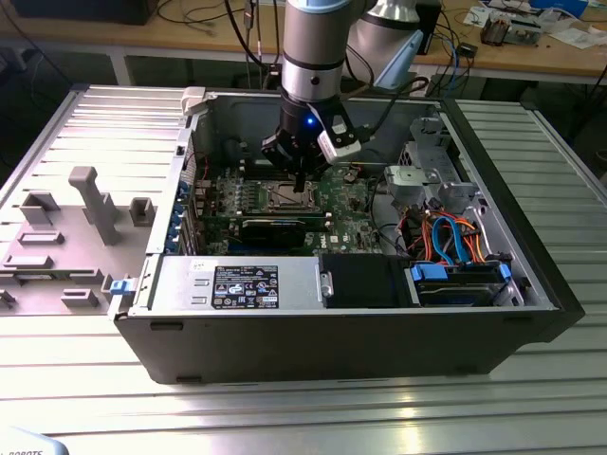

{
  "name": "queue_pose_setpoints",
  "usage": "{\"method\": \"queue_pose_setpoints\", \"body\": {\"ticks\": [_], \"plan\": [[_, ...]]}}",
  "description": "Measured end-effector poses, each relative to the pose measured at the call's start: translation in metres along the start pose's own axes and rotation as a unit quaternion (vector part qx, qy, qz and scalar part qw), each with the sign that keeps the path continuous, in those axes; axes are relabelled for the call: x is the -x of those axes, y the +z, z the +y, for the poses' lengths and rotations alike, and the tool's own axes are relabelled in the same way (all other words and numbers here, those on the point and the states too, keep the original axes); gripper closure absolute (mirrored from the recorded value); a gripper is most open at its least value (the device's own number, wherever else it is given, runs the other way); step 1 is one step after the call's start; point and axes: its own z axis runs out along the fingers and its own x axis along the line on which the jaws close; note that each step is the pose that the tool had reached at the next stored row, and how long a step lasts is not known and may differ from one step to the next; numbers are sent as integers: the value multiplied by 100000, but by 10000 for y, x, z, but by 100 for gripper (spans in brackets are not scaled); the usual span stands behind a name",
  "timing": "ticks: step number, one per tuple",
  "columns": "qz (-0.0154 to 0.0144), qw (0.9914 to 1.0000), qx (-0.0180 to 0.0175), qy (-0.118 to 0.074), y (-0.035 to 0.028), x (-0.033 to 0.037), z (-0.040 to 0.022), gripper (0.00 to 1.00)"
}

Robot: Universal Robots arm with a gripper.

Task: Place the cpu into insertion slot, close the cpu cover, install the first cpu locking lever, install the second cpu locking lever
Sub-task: 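Install the second cpu locking lever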

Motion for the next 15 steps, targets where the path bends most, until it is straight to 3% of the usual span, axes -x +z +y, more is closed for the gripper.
{"method": "queue_pose_setpoints", "body": {"ticks": [7,9,11,15], "plan": [[7,100000,159,-28,6,-20,-44,89],[0,99998,560,-118,10,-58,-118,89],[14,99998,685,-120,10,-59,-176,89],[19,99993,1120,-398,28,-108,-219,89]]}}
